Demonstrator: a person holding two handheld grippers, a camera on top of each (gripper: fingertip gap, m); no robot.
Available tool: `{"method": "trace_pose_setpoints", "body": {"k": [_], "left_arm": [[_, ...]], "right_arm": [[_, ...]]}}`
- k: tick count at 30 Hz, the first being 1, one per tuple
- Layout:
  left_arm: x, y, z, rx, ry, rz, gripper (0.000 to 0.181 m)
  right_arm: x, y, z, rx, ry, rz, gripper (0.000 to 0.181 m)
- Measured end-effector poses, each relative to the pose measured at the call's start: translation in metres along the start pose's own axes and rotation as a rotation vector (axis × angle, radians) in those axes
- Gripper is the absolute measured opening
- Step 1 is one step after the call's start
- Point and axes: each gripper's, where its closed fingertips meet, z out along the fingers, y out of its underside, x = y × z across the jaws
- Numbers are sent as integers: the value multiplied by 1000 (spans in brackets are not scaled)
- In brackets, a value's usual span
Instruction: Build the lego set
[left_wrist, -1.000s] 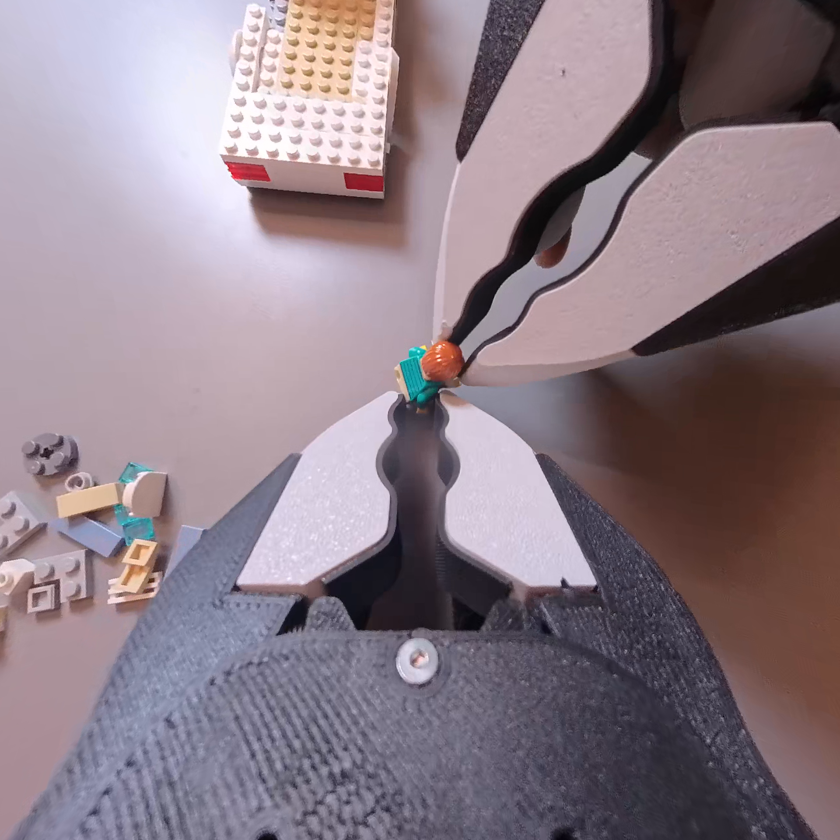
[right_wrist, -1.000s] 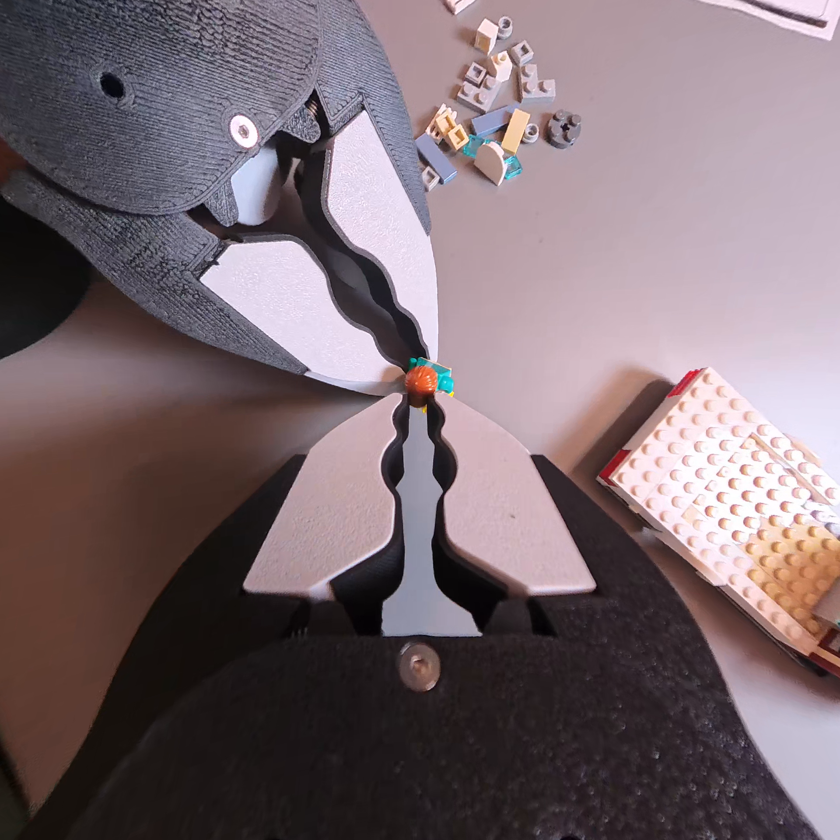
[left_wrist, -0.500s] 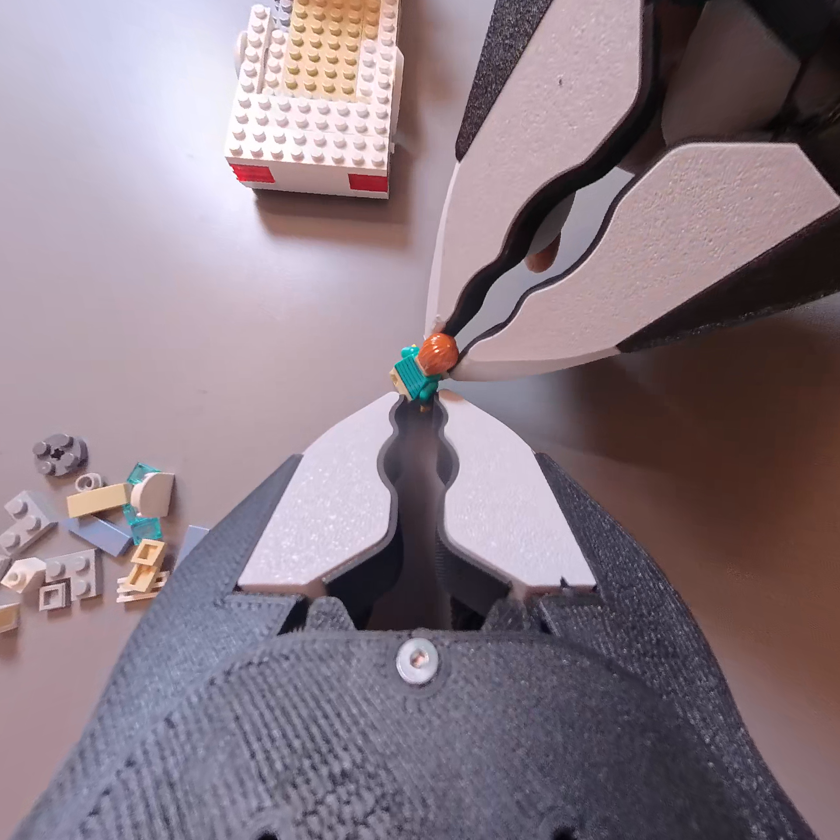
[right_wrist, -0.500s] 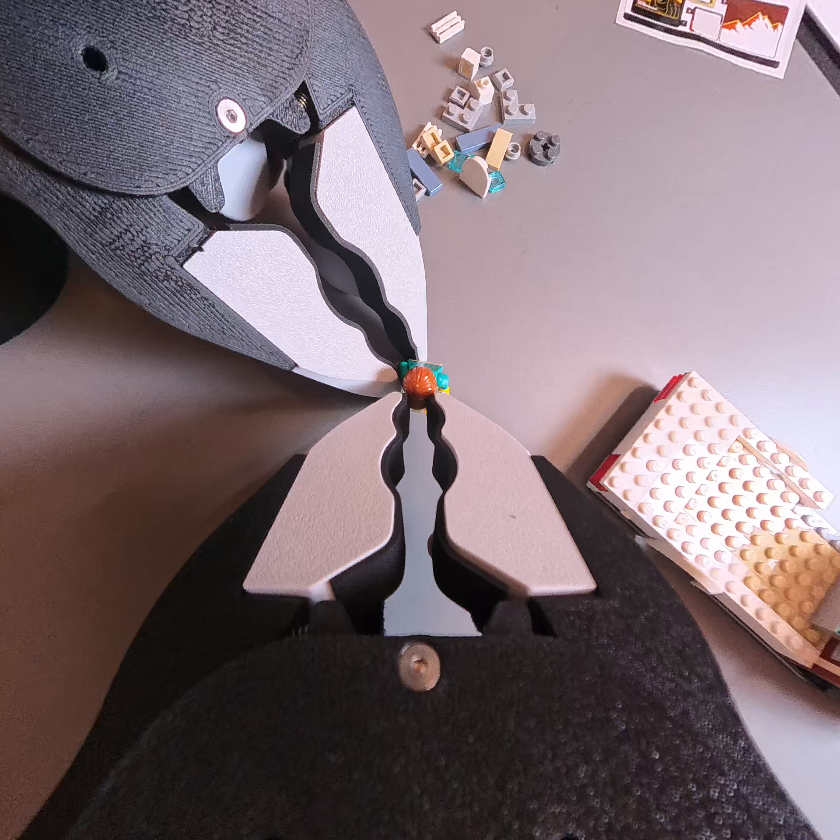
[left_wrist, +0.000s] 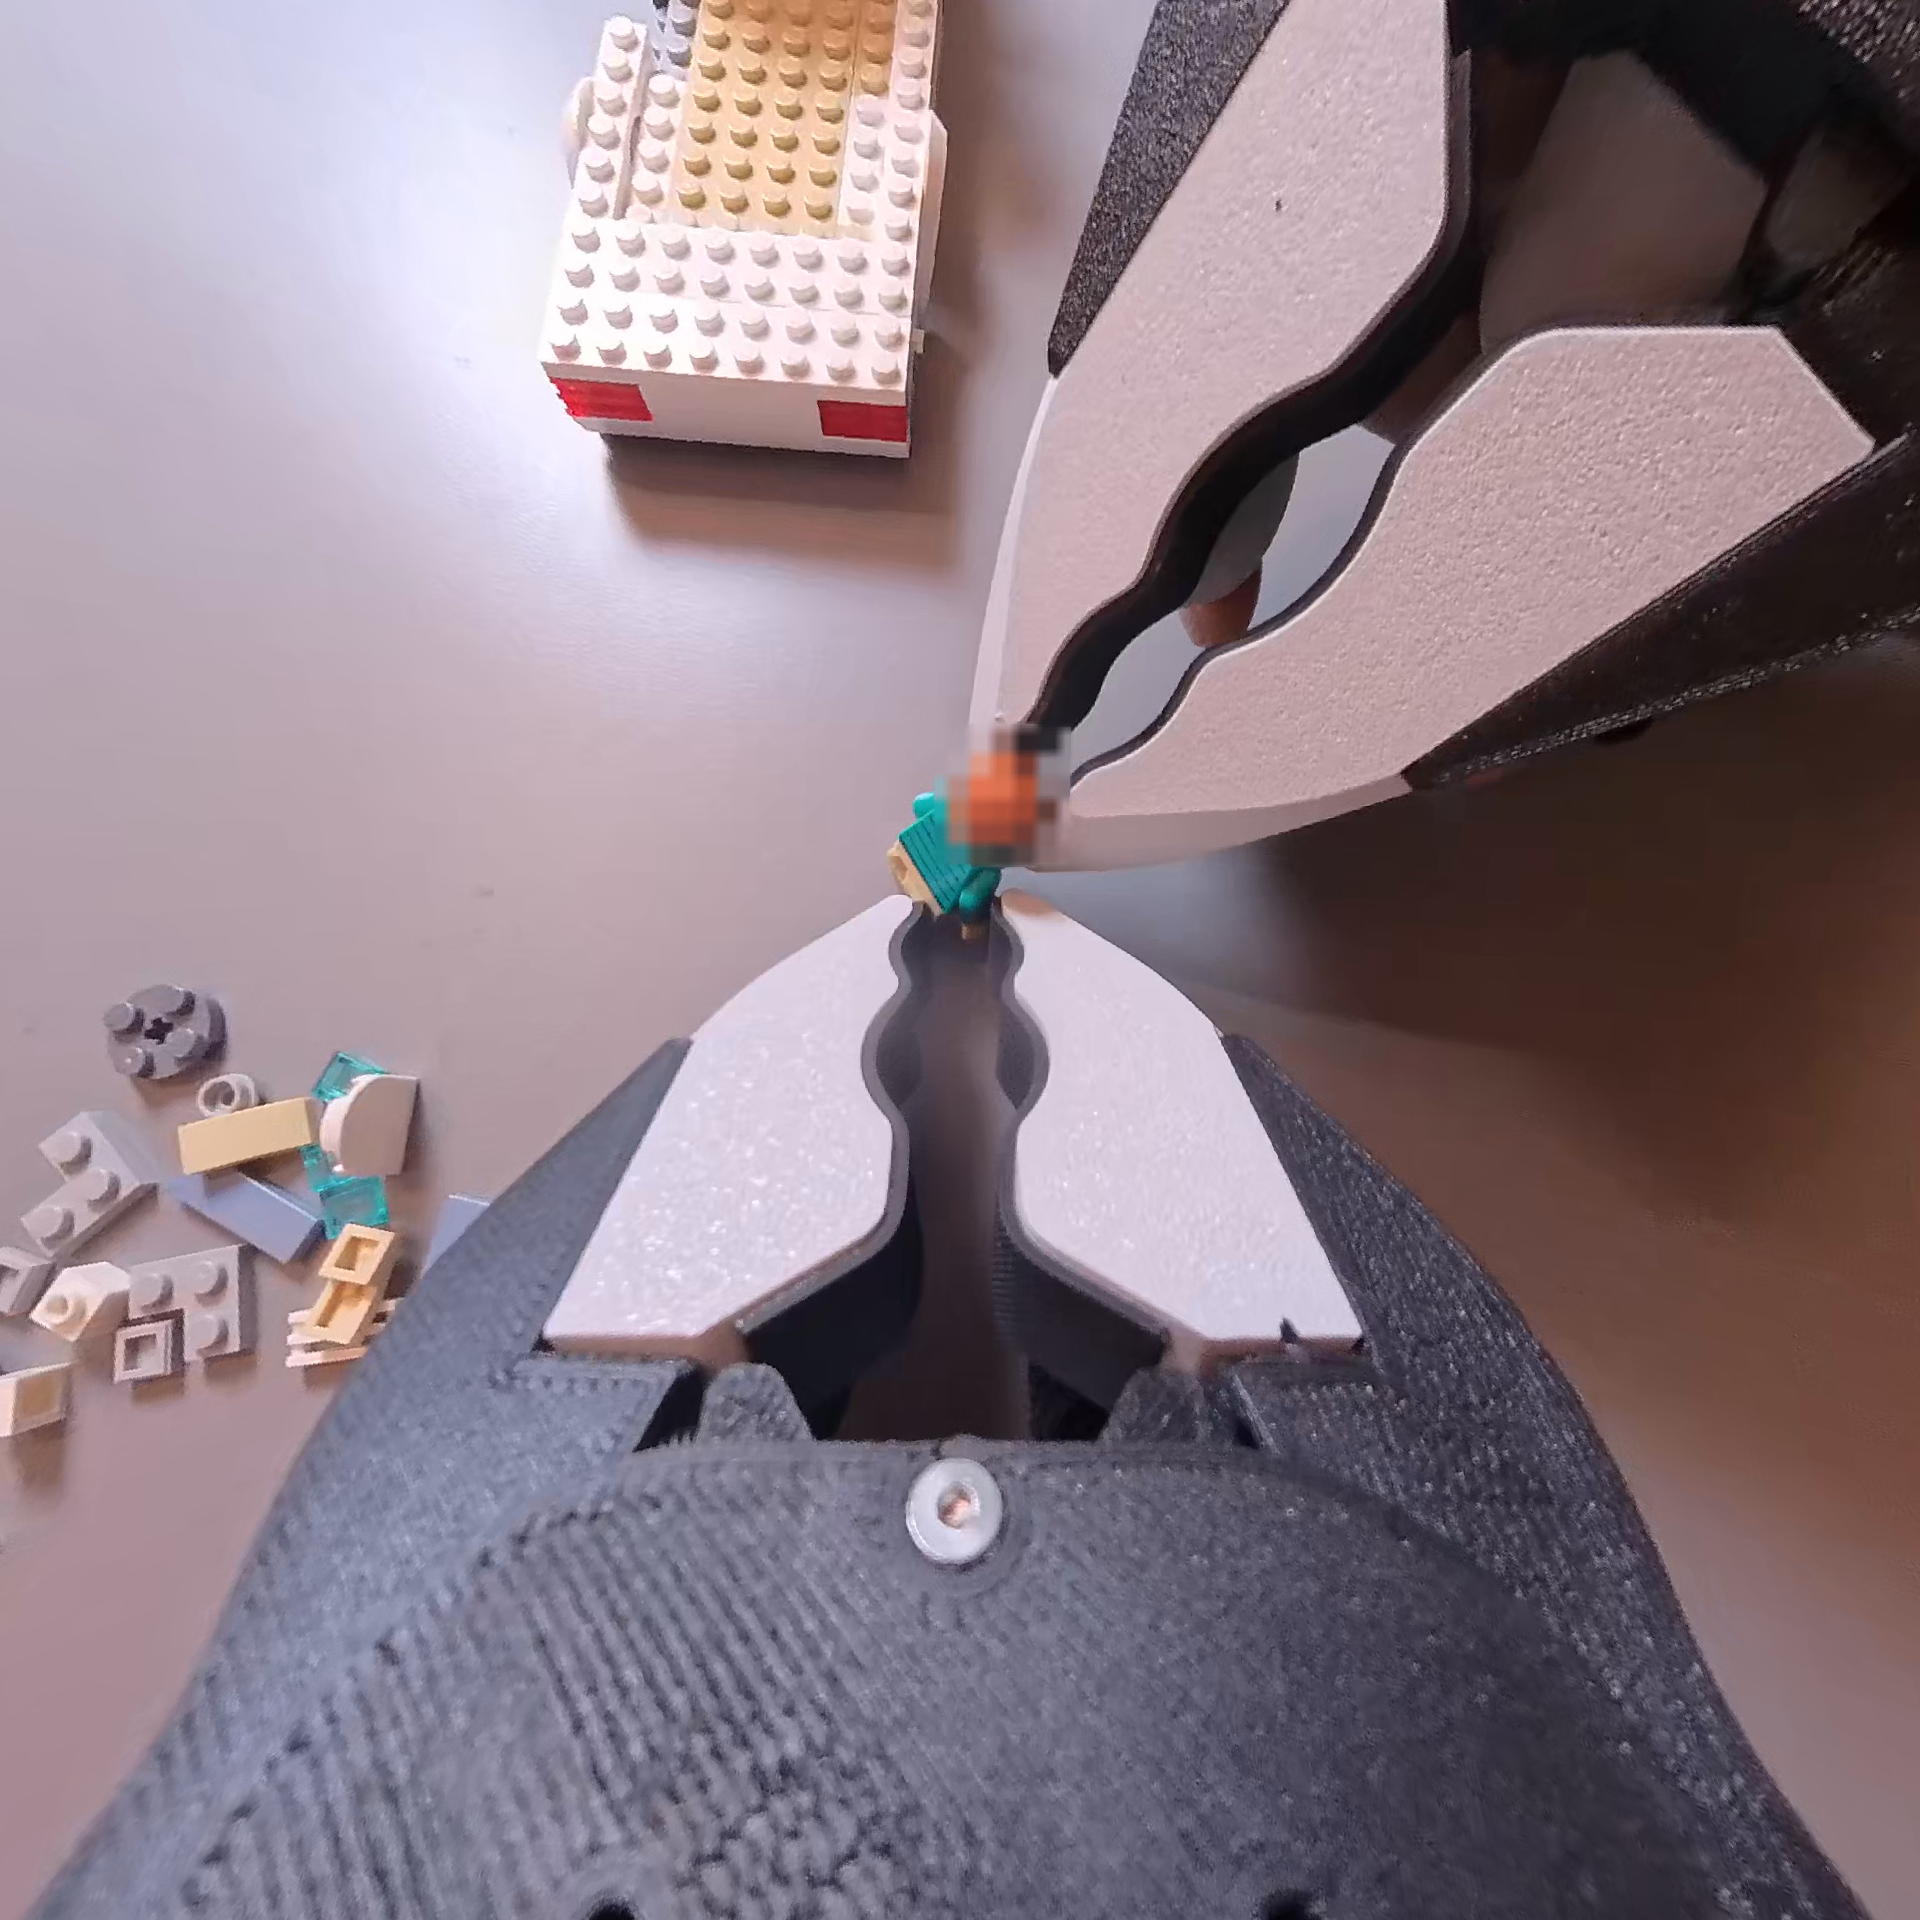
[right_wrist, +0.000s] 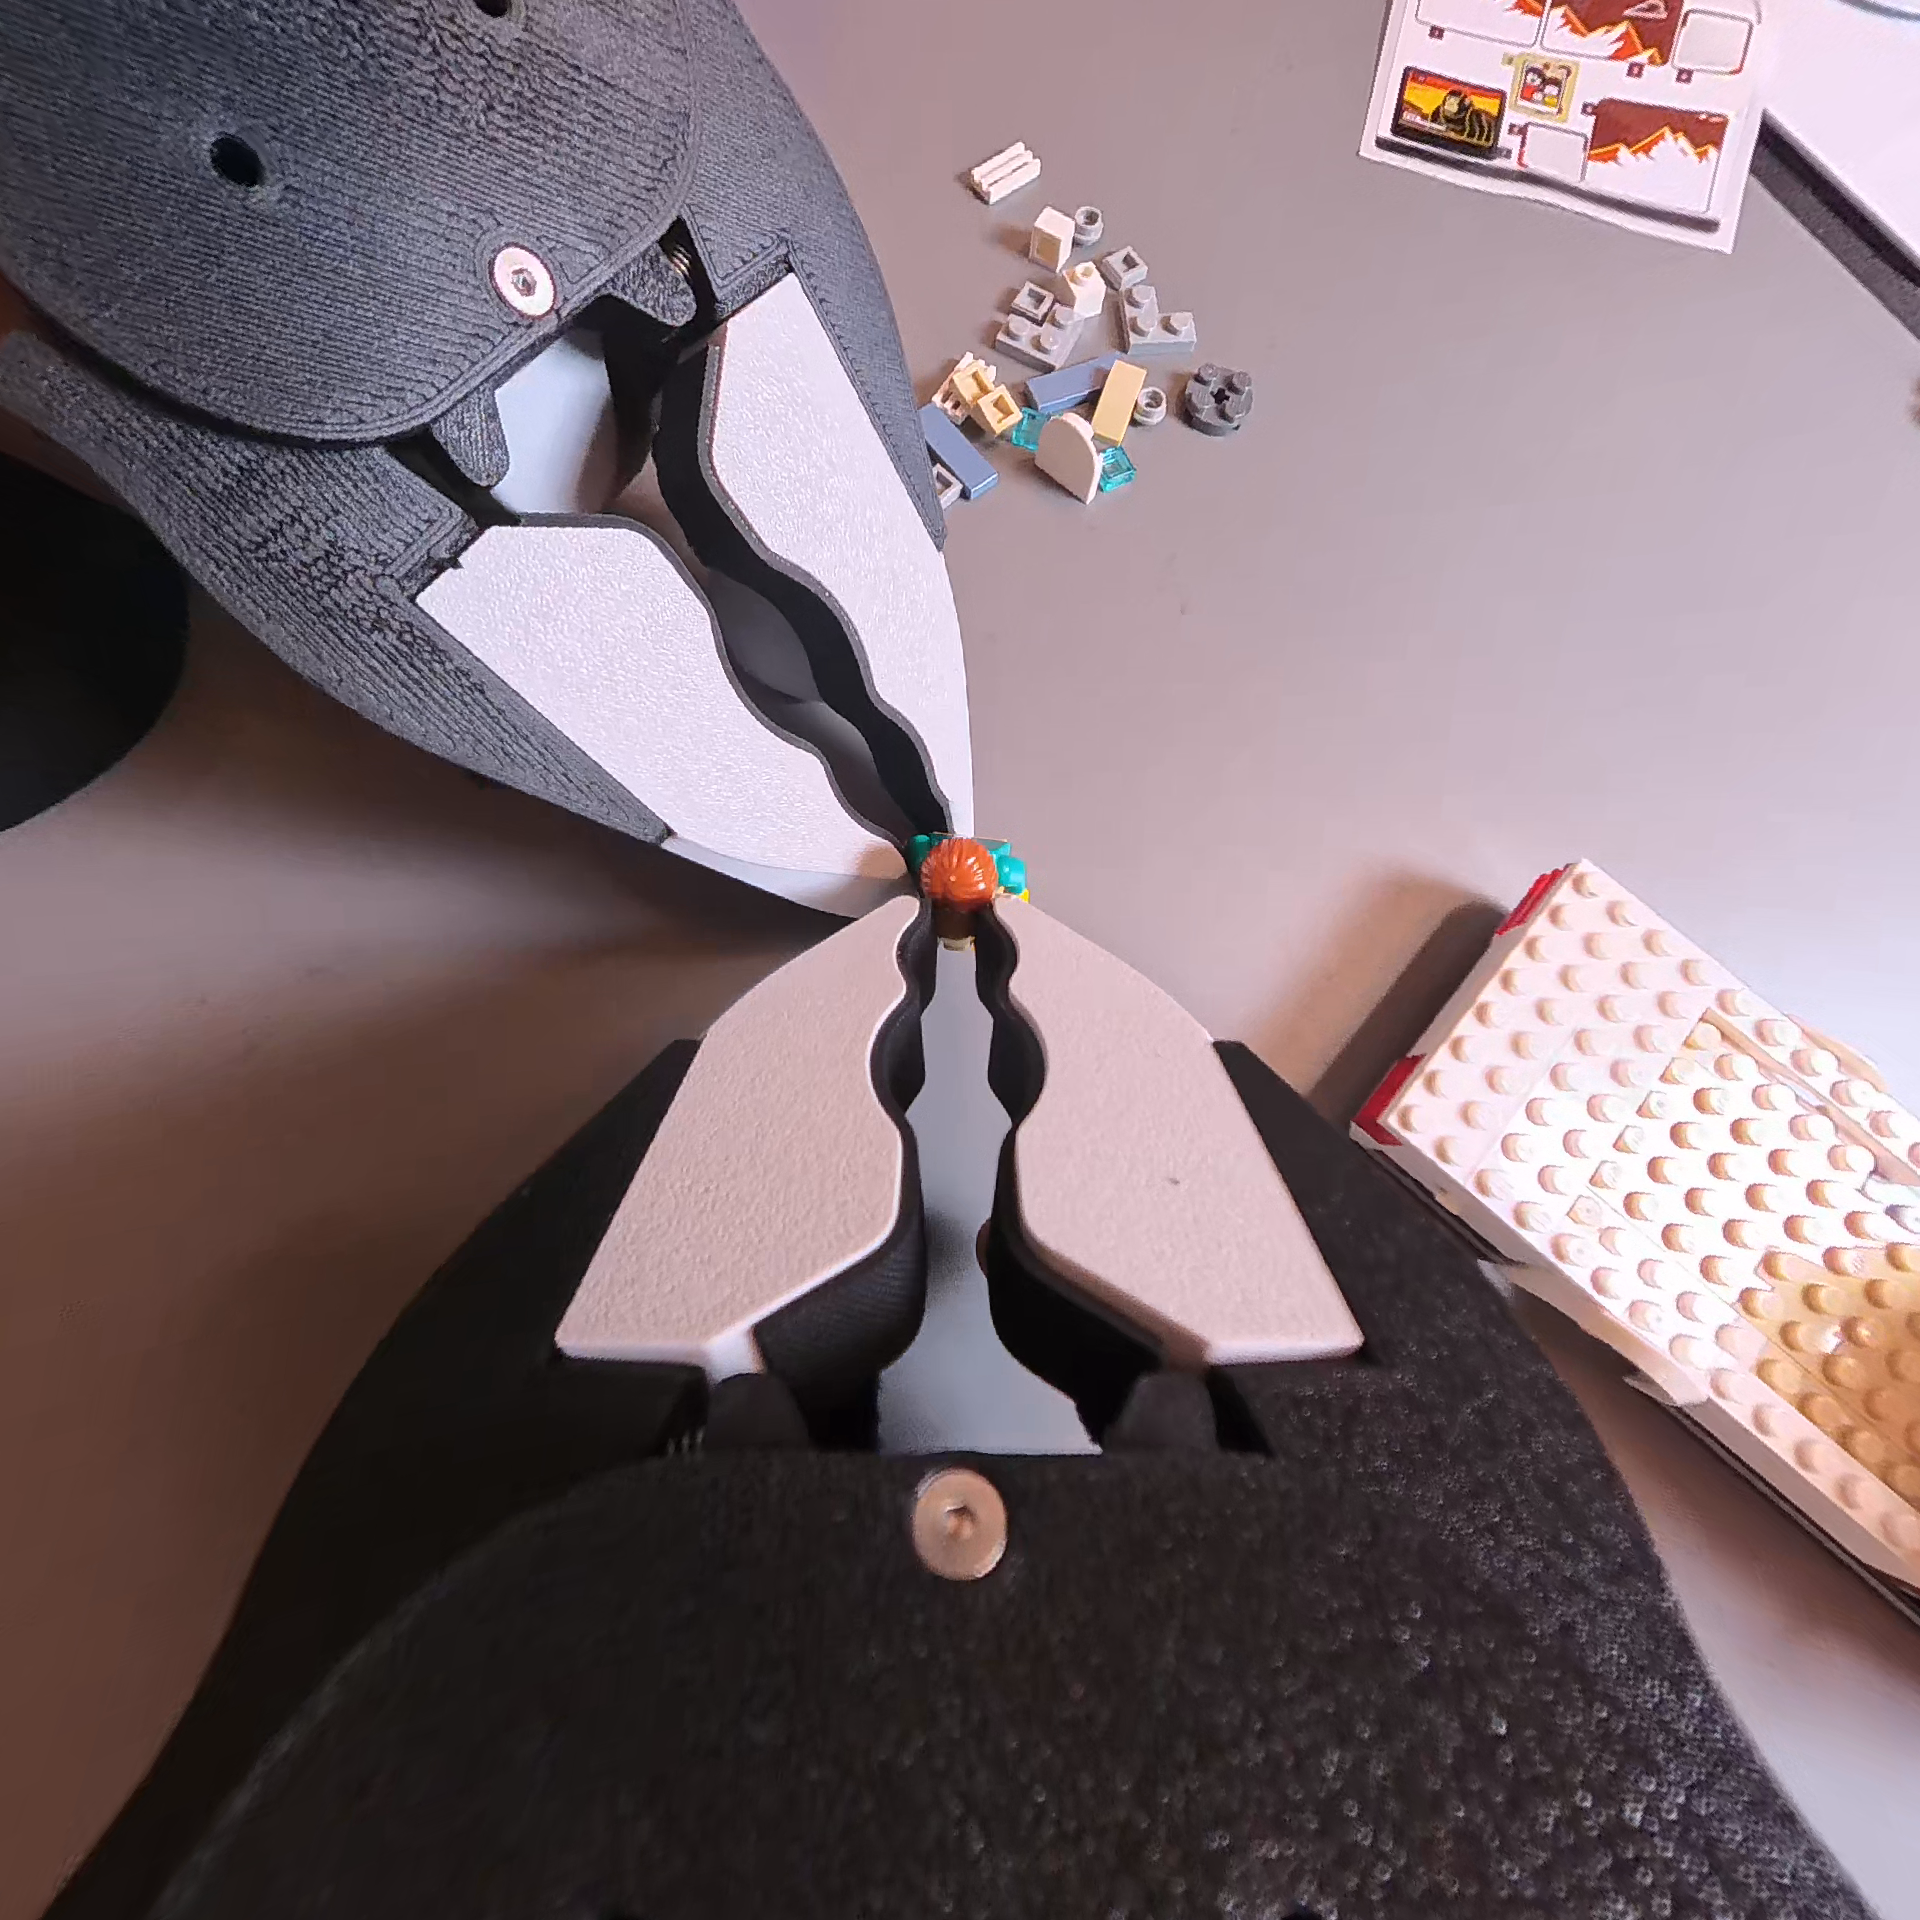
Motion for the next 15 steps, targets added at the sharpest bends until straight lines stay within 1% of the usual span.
{"method": "trace_pose_setpoints", "body": {"k": [4,6,10,15], "left_arm": [[0,0,0,2,25,6,10],[1,-1,-1,11,55,-17,10],[3,-5,-8,62,195,-165,10],[9,-12,-17,124,380,-340,10]], "right_arm": [[-1,-1,0,16,-18,-4,8],[-2,-2,-1,-9,-72,21,8],[-6,-10,-6,-40,-181,40,13],[-8,-19,-12,-36,-219,11,18]]}}
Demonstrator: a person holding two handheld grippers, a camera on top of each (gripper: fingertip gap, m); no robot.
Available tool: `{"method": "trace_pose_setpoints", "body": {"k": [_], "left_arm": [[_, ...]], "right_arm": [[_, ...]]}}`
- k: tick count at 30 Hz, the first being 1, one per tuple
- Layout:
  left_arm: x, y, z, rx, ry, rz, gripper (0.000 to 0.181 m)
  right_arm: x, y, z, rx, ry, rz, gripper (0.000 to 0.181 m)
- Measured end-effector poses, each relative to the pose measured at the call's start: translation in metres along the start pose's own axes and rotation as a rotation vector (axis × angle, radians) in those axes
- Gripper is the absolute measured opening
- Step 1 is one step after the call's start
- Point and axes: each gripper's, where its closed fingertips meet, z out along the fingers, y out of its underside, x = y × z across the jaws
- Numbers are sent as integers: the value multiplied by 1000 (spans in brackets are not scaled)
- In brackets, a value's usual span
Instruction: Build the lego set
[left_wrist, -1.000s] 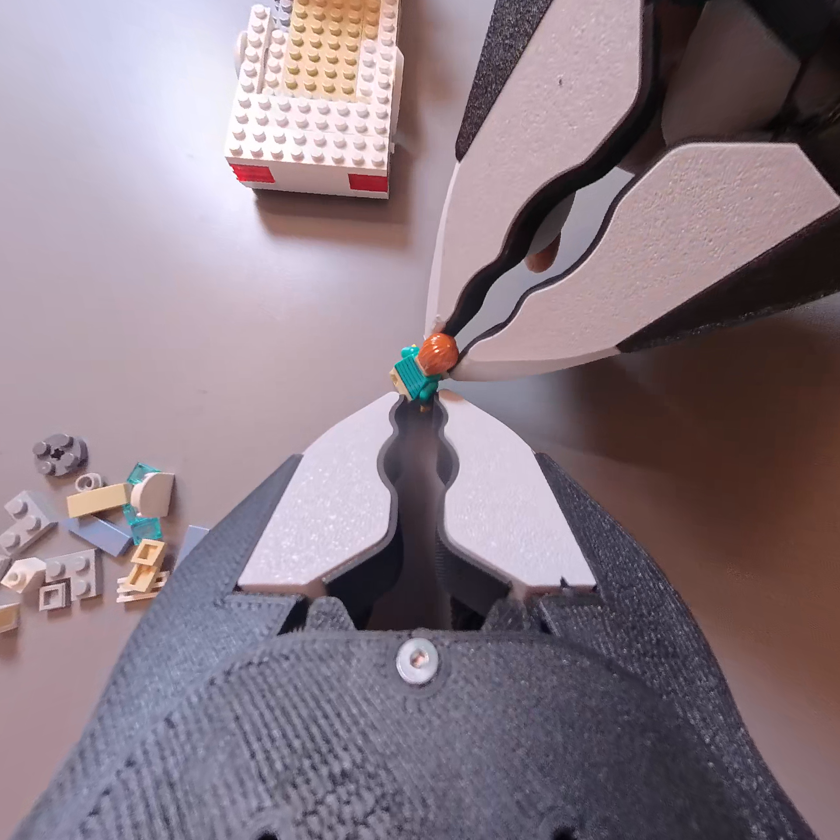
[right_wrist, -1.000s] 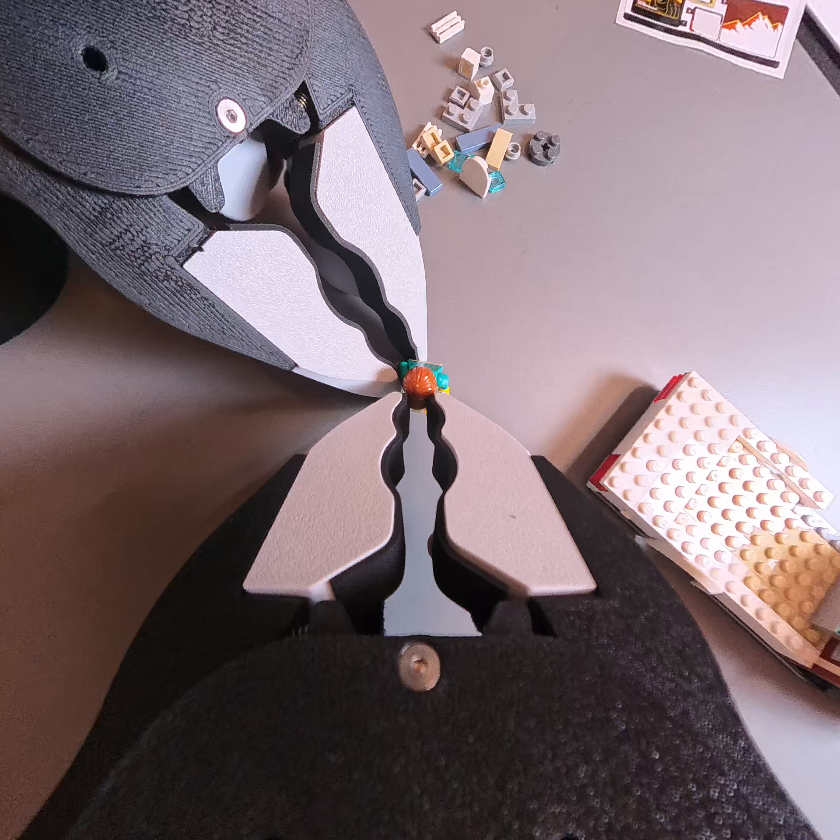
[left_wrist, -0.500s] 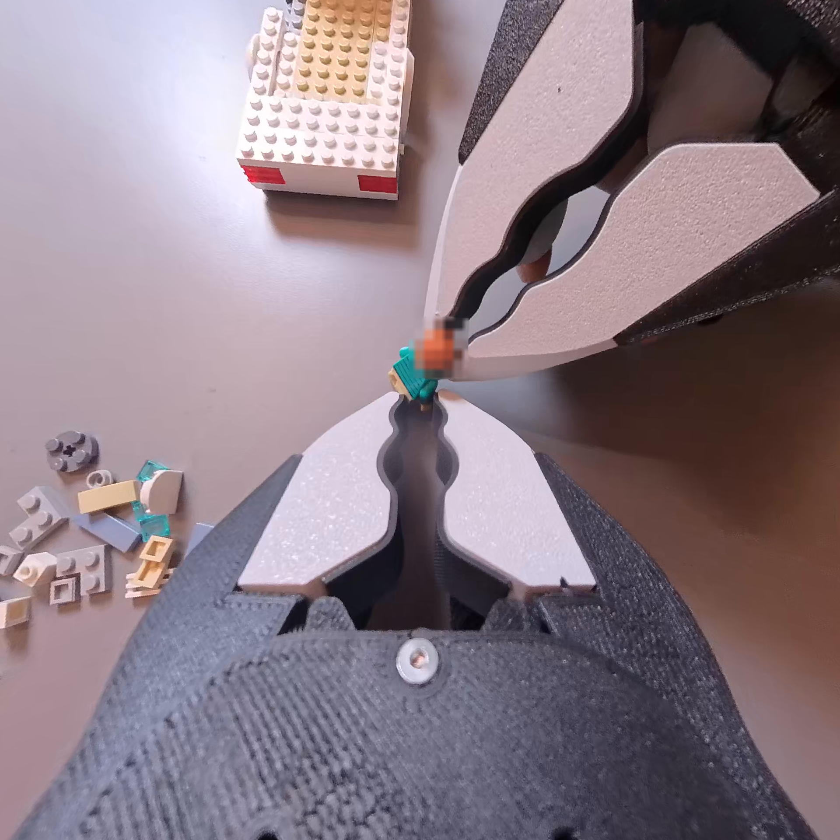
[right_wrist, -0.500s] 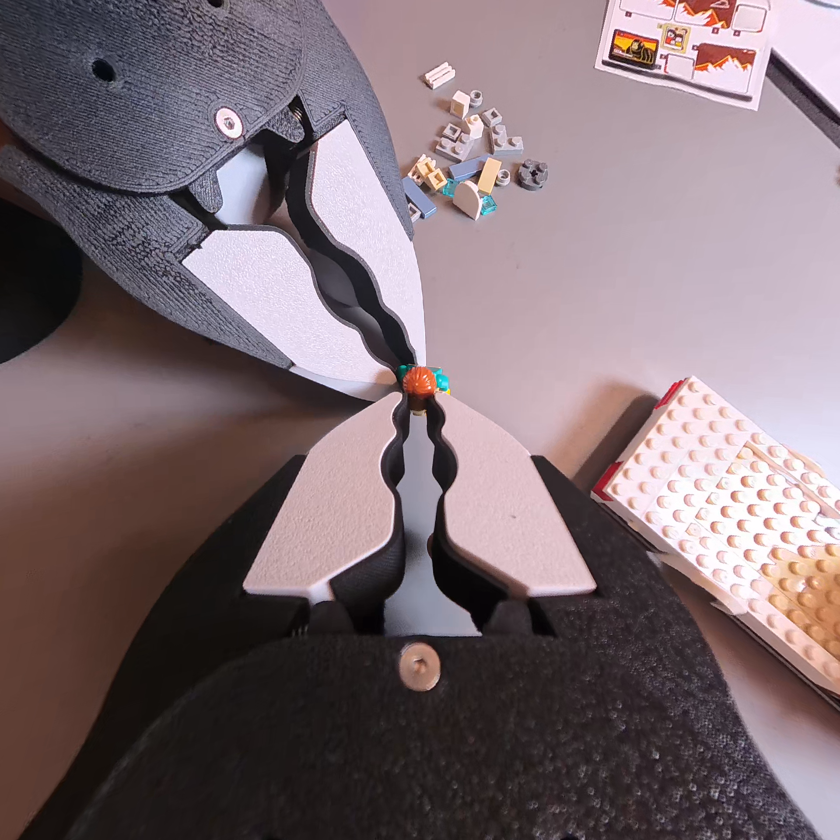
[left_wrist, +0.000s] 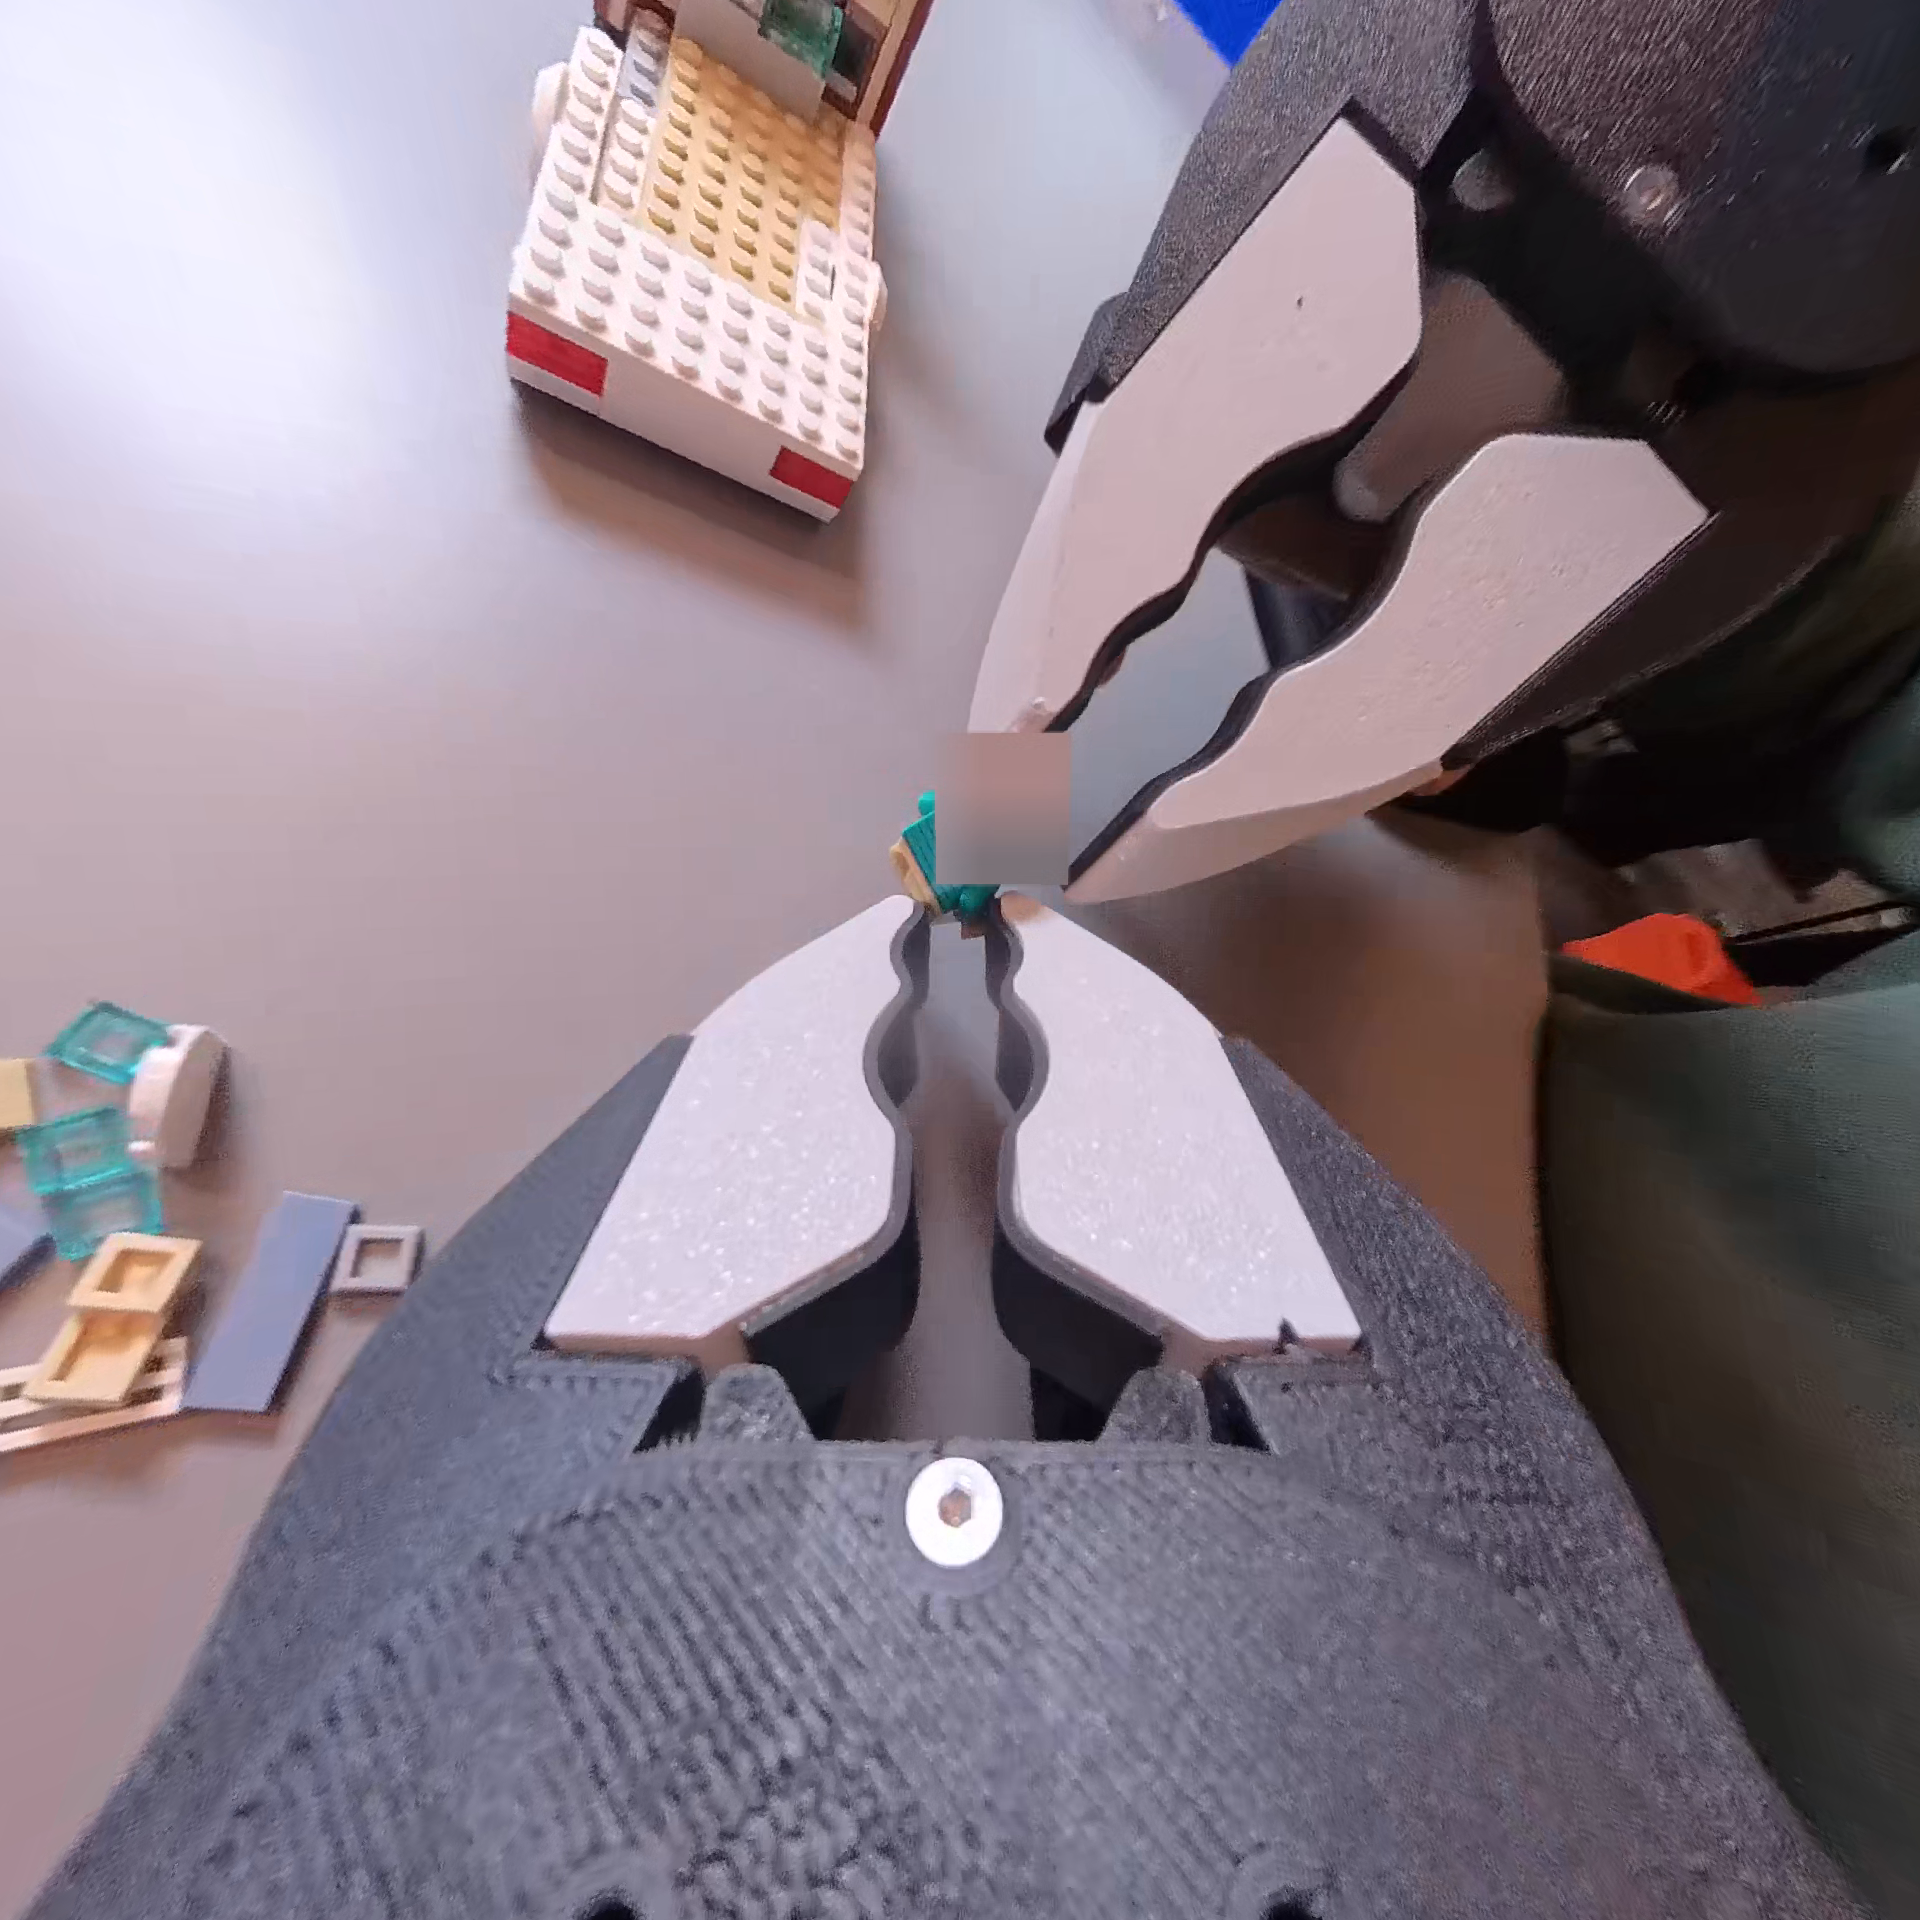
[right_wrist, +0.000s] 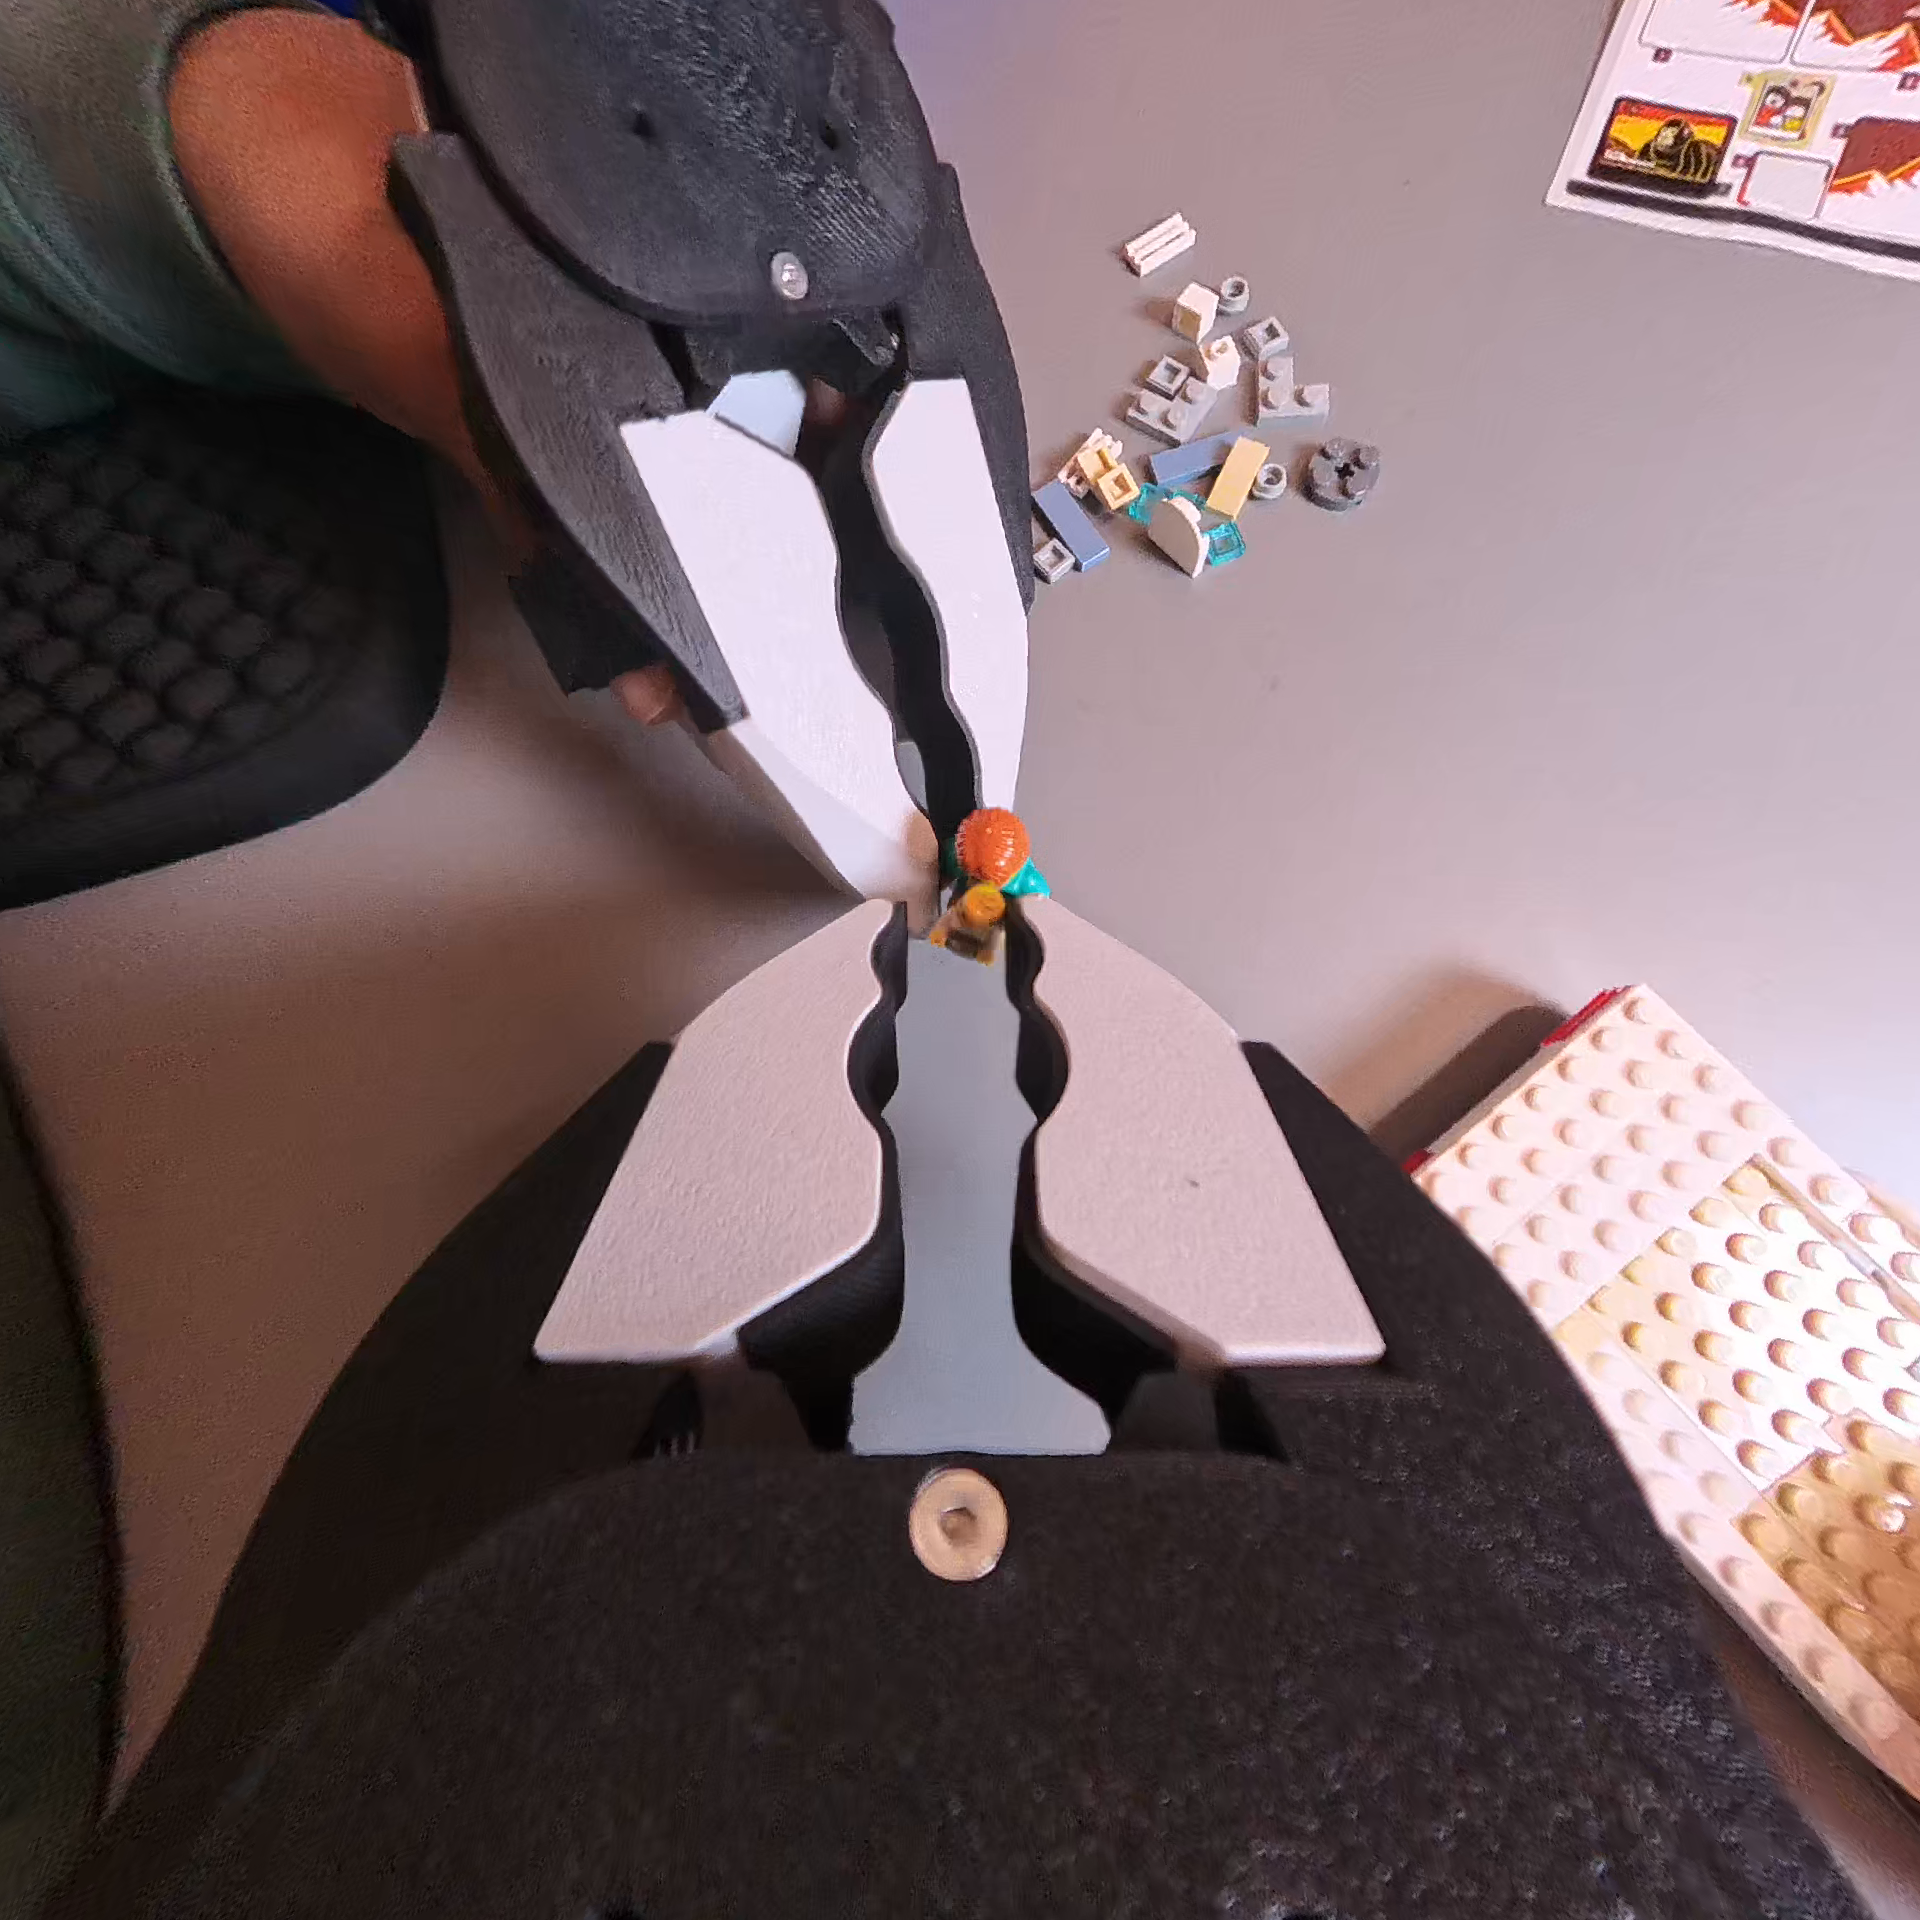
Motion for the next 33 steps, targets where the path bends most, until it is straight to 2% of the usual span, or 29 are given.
{"method": "trace_pose_setpoints", "body": {"k": [5,10,13,19,27,33], "left_arm": [[10,-4,-3,25,118,-80,10],[16,-5,-3,38,174,-111,9],[17,-5,-3,37,183,-113,9],[17,-3,-2,30,168,-96,9],[19,-1,-3,28,188,-97,9],[26,-6,-6,56,250,-114,9]], "right_arm": [[-5,-5,-7,35,-5,-69,23],[-8,-11,-12,99,23,-144,22],[-7,-12,-13,111,62,-182,19],[-3,-14,-16,151,64,-131,7],[-5,-13,-17,210,-18,-69,6],[-12,-20,-25,284,-6,-171,6]]}}
